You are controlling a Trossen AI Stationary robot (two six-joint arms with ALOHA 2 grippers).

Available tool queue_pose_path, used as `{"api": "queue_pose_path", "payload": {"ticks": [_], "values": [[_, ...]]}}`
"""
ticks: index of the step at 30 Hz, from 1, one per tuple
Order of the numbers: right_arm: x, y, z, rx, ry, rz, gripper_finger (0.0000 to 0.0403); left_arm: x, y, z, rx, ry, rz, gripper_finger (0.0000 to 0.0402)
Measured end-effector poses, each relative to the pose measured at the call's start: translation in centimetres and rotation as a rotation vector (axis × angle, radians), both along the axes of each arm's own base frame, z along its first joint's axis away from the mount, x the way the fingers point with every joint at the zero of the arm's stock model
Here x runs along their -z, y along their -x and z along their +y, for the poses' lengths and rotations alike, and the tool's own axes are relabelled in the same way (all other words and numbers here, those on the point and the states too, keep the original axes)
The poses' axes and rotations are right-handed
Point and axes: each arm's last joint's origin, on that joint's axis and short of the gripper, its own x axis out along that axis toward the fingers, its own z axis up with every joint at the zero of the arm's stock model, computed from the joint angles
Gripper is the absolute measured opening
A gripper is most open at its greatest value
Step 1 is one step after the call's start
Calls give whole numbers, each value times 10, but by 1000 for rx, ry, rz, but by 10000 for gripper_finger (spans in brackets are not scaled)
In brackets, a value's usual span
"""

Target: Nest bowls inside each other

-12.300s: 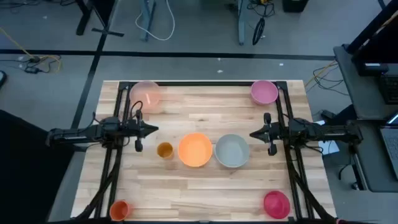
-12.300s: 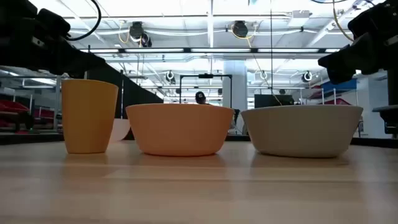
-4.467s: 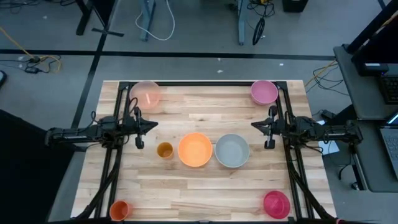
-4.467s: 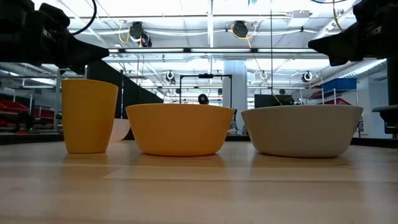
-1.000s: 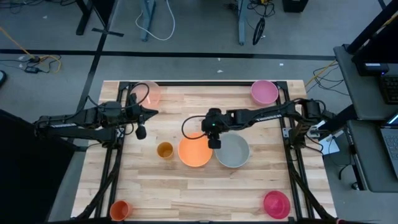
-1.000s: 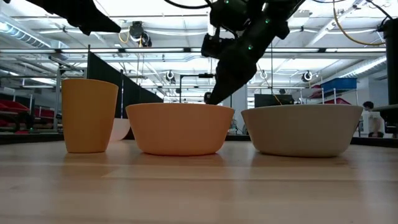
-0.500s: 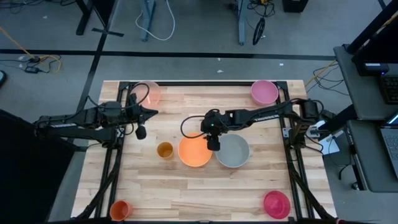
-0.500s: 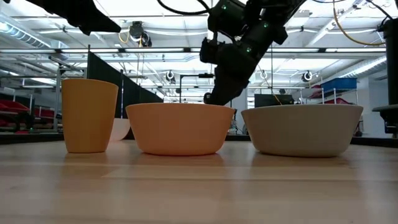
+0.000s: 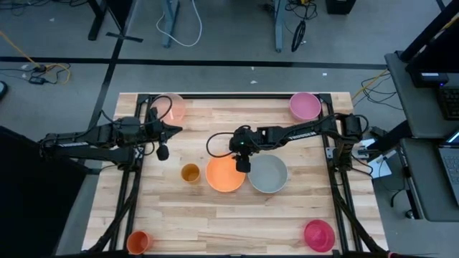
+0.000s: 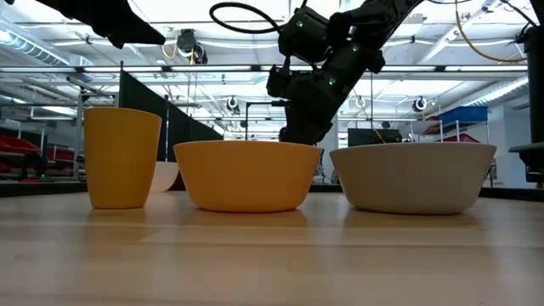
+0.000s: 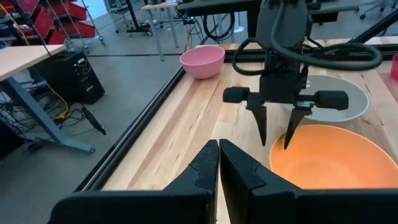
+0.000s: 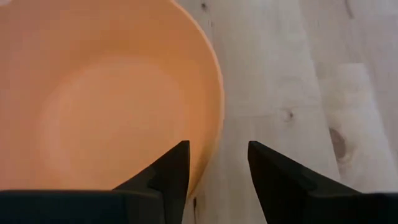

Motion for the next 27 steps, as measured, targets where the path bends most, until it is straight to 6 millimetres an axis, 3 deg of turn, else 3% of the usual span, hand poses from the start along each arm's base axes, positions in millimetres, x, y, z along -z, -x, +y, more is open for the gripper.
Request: {"api": "queue_pose_path", "payload": {"ticks": [6, 9, 12, 15, 20, 27], "values": [[10, -2, -4, 9, -2, 17, 139, 0, 0, 0, -1, 0, 0, 0], [11, -4, -5, 8, -1, 0, 97, 0, 0, 0, -1, 0, 0, 0], [10, -6, -6, -3, 13, -16, 26, 0, 0, 0, -2, 0, 0, 0], [4, -9, -6, -26, 18, -19, 7, 0, 0, 0, -3, 0, 0, 0], [-24, -20, -2, -86, 65, -9, 1, 0, 0, 1, -20, -3, -2, 0], [-88, -34, 19, -168, 168, 4, 0, 2, 2, 4, -113, 19, 6, 0]]}}
